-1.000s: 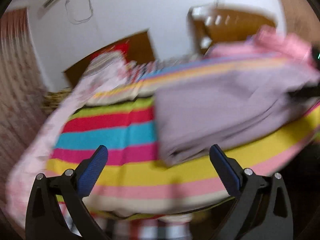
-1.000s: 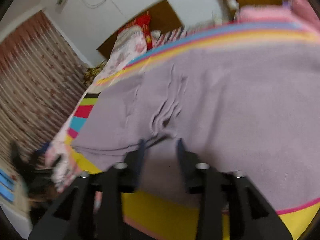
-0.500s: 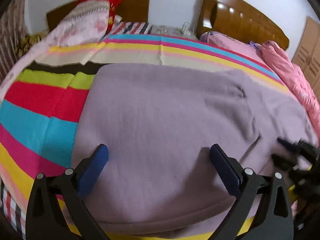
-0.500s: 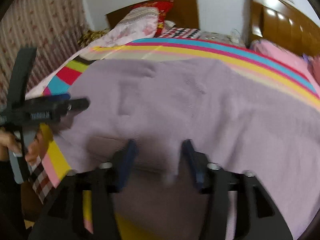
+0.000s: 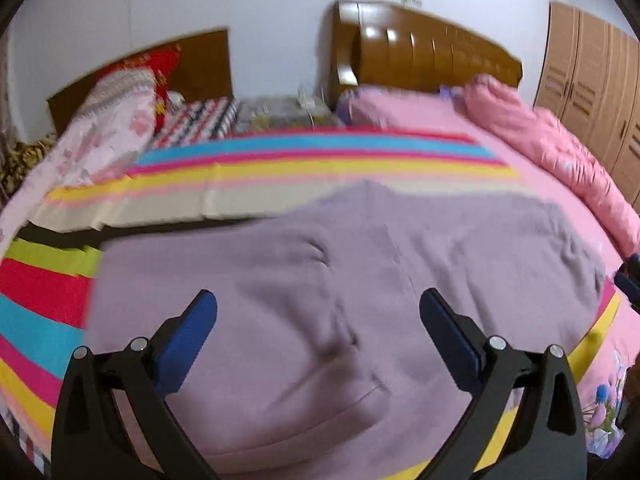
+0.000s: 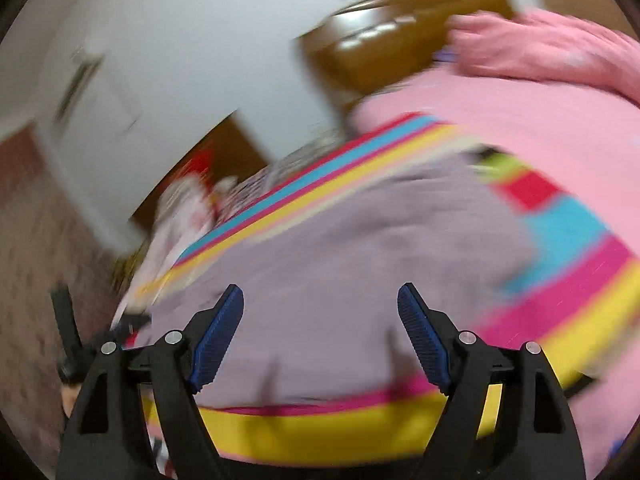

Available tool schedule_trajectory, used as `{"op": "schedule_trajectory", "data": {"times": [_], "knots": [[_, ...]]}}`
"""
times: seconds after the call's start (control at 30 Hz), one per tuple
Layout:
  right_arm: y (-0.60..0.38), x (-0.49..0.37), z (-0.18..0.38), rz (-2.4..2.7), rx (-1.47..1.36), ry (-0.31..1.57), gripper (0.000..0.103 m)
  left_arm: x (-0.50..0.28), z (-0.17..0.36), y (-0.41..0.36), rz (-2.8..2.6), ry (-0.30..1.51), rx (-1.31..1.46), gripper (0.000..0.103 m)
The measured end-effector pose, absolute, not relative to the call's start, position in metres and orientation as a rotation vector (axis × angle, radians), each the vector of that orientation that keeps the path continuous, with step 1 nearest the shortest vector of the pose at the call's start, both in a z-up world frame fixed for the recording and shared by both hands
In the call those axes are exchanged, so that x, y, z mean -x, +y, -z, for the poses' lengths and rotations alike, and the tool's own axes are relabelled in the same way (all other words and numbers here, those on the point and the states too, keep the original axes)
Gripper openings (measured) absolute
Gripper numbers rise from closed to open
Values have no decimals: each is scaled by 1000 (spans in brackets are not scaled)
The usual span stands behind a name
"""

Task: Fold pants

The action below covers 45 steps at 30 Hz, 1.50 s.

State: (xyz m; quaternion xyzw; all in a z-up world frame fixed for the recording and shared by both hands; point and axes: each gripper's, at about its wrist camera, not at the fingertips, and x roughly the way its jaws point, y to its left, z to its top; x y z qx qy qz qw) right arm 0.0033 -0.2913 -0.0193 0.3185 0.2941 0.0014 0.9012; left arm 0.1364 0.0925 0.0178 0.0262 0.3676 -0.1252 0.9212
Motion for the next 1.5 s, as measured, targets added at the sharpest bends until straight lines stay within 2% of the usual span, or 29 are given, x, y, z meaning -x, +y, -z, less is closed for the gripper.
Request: {"op": "schedule_trajectory", "data": {"times": [0.23, 0.57, 0.9, 0.97, 1.0, 1.03, 1.27, 1.43, 1.5], "knots": [[-335, -28, 54, -6, -700, 765, 77, -158, 27, 79, 217, 850, -93, 101], [-298, -58, 58, -42, -509, 925, 78, -162, 37, 82, 232, 822, -83, 102], [-337, -63, 70, -1, -835, 793, 75, -163, 38, 82, 232, 823, -84, 102], [-332, -65, 69, 5, -762, 824, 69, -163, 38, 81, 232, 823, -84, 102], [-330, -64, 68, 4, -735, 836, 60, -163, 38, 82, 232, 823, -84, 102], [-329, -62, 69, -13, -720, 845, 57, -163, 38, 82, 232, 823, -84, 102], [-334, -74, 66, -30, -721, 863, 57, -163, 38, 81, 233, 823, -84, 102], [-340, -57, 80, -17, -859, 754, 39, -164, 40, 86, 235, 823, -83, 102], [-342, -50, 83, -19, -911, 708, 36, -163, 40, 86, 235, 823, -84, 102]]}}
